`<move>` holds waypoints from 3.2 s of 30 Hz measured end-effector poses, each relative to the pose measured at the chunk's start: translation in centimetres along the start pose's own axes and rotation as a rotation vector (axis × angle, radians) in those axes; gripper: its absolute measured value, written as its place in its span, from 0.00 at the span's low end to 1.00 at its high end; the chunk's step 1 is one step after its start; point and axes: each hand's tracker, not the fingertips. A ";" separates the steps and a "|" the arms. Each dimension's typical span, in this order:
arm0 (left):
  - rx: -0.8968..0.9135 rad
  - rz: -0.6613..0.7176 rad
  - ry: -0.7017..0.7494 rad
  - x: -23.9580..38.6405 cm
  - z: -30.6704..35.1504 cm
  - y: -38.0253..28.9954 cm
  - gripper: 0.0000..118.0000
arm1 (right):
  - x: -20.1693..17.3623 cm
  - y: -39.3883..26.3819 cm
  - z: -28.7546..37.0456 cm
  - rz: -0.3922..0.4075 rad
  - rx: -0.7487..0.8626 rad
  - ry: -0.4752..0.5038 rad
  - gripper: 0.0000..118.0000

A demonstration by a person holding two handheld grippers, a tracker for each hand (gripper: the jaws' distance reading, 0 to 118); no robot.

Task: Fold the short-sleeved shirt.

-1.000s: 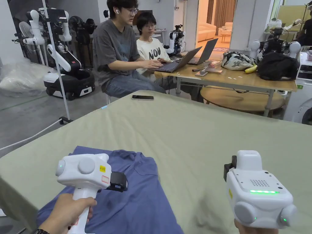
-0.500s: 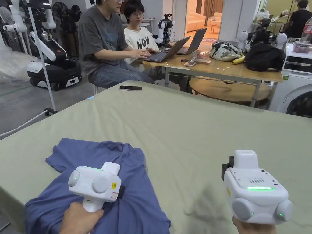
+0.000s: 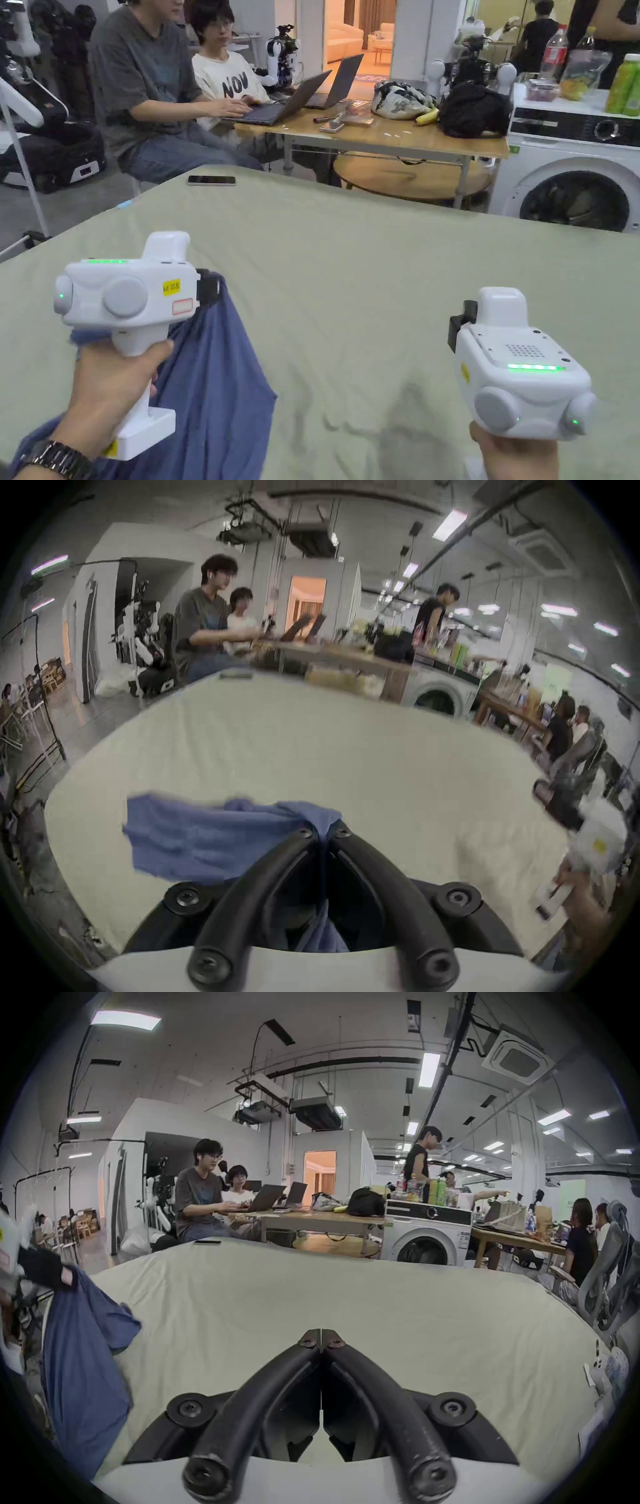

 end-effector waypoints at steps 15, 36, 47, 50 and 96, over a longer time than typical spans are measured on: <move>0.108 -0.196 -0.484 24.3 -0.6 9.4 0.00 | 12.3 1.8 6.0 -0.051 0.060 -0.215 0.00; -0.342 -0.332 -0.797 39.6 -8.1 -11.1 0.25 | 23.0 -2.0 11.7 -0.109 -0.017 -0.440 0.00; -0.047 -0.166 -0.495 28.0 -3.9 -8.0 0.39 | 19.0 -0.9 10.6 -0.063 -0.014 -0.347 0.00; -0.024 -0.158 -0.390 24.5 -3.5 -7.8 0.12 | 17.7 -0.4 9.8 -0.054 -0.006 -0.323 0.00; -0.364 -0.072 -0.181 12.4 -17.1 -3.4 0.00 | 22.9 -1.9 -8.4 -0.042 -0.707 -0.058 0.54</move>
